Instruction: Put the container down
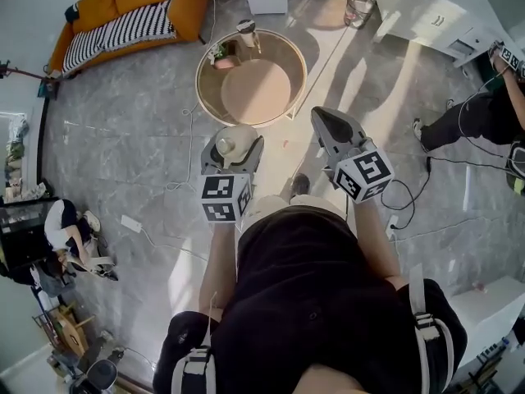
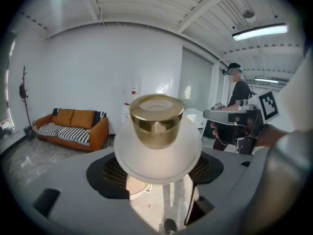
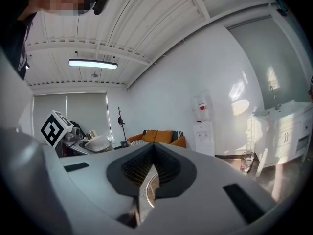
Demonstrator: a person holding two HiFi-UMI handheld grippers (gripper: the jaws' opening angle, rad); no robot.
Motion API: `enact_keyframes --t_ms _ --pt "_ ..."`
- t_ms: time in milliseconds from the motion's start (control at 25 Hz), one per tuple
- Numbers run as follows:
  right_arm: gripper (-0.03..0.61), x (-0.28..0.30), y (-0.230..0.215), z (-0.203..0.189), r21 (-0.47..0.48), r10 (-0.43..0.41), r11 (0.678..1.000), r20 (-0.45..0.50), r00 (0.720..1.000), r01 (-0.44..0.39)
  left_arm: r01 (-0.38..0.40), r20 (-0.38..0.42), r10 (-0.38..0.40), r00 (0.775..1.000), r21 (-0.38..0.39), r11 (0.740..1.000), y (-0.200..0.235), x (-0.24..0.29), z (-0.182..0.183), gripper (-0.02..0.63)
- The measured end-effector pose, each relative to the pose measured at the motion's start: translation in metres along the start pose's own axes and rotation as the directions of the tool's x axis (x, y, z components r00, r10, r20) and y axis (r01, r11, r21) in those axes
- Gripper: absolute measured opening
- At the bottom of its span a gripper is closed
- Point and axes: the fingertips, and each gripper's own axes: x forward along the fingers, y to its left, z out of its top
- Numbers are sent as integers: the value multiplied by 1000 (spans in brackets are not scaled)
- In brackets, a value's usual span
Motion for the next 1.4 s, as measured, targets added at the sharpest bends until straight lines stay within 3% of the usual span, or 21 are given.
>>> enact_keyframes --t_ms 240,560,1000,1400 --pt "3 7 -28 -13 48 40 998 -35 999 -38 -28 -43 27 999 -23 999 -21 21 -12 347" --pt "3 14 -26 -36 79 74 995 -80 994 -68 -42 -93 39 995 -30 999 -19 34 -28 347" --pt "3 41 -70 -33 80 -13 997 -102 995 21 6 -106 -3 994 30 1000 3 94 -10 347" --pt "3 119 -103 -7 39 -85 995 -121 989 90 51 -97 -43 994 81 995 70 159 2 347"
